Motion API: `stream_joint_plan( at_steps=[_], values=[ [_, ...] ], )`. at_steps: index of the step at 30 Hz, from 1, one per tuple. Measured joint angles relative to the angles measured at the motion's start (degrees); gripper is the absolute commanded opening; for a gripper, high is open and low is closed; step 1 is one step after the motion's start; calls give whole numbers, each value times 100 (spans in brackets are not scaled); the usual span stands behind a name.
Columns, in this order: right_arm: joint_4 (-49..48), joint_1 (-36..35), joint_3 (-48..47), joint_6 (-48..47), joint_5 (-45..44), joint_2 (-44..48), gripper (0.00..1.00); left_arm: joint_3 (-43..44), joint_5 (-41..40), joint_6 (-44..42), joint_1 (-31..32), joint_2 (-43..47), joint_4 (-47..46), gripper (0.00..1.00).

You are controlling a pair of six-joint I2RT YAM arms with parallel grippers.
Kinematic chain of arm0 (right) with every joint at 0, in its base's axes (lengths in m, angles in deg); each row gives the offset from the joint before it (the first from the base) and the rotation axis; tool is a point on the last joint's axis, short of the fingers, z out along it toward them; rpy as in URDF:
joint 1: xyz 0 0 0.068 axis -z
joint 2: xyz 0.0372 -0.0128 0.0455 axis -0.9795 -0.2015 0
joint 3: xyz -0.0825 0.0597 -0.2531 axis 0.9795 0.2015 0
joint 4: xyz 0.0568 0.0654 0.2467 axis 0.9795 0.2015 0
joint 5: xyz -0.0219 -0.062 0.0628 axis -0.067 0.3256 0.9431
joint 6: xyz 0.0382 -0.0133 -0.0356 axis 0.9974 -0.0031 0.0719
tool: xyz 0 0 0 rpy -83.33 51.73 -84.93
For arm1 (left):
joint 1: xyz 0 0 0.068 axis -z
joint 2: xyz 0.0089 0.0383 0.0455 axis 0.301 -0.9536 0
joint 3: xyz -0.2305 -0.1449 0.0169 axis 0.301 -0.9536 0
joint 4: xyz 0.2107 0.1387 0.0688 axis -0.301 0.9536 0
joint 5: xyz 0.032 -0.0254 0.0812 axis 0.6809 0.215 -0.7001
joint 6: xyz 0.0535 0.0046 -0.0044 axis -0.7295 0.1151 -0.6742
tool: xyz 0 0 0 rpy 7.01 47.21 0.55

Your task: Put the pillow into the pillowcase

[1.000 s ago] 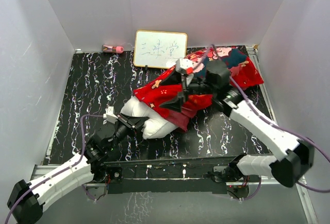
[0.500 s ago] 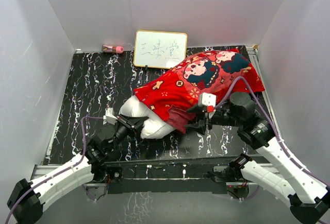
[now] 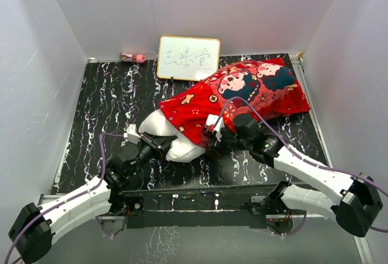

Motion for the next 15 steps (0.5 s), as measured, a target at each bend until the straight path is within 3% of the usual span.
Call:
stream_joint_plan(
  at_steps=[1, 2, 9, 12, 15],
  values=[
    [-74, -46, -2, 13, -96, -96, 13, 26, 4, -31, -2, -44, 0, 7],
    [-133, -61, -2, 31, -199, -170, 8, 57, 13, -66, -4, -81, 7, 7],
    [531, -59, -782, -243, -238, -109, 8, 459, 35, -387, -9, -105, 332, 5],
    [1099, -26, -1840, -396, -92, -111, 8, 946, 48, -645, -42, -249, 621, 5],
    [1392, 35, -3233, -413, 17, -468, 8, 1969, 212, -1062, -59, -909, 981, 5]
  ],
)
